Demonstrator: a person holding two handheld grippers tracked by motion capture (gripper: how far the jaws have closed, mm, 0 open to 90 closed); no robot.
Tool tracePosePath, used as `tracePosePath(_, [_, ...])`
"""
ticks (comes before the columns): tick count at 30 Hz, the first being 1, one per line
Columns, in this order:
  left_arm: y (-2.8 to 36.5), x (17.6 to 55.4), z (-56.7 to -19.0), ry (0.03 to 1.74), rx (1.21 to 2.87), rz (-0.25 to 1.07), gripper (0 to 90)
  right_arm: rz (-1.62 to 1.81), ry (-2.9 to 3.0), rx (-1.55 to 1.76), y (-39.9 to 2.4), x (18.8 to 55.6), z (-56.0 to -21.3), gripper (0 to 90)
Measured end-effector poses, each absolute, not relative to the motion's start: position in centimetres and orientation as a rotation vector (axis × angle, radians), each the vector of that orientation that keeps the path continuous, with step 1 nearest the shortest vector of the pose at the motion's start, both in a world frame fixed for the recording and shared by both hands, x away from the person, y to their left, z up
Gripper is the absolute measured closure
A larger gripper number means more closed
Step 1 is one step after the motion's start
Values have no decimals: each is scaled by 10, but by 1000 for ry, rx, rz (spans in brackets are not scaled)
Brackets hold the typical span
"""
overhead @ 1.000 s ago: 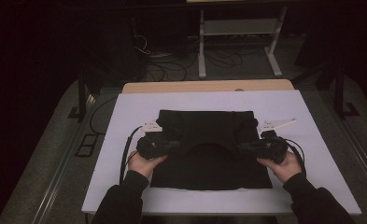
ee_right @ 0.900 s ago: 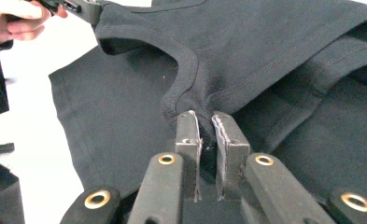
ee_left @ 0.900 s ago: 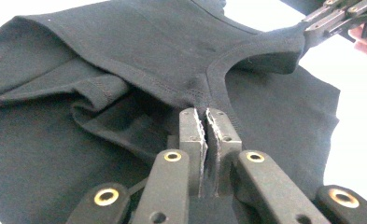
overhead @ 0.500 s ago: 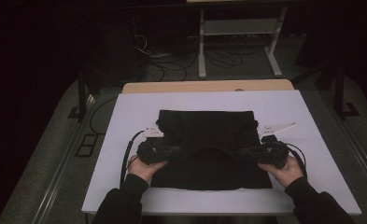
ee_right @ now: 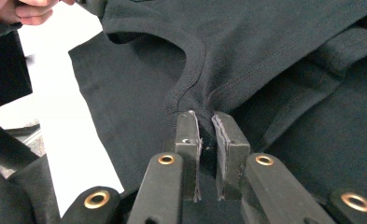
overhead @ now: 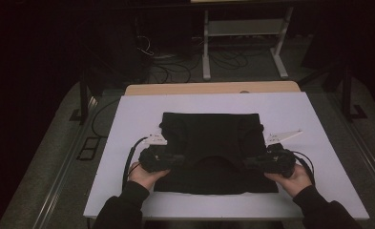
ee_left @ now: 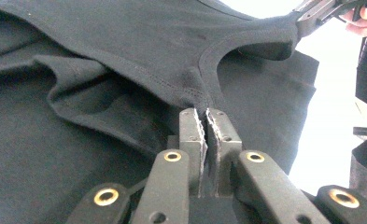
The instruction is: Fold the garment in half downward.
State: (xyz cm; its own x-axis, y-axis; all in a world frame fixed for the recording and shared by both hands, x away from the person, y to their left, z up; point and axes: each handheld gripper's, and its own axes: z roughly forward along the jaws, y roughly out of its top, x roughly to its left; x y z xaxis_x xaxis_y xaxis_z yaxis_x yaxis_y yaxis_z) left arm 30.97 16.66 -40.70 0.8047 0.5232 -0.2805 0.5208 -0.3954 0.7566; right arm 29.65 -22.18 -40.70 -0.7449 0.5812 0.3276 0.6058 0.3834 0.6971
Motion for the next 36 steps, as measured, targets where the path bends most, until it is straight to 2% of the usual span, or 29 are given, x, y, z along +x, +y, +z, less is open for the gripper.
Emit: tracePosePath(36, [173, 264, -419, 673, 2176, -48, 843, -1197, -2505, -1029, -227, 259, -418, 801])
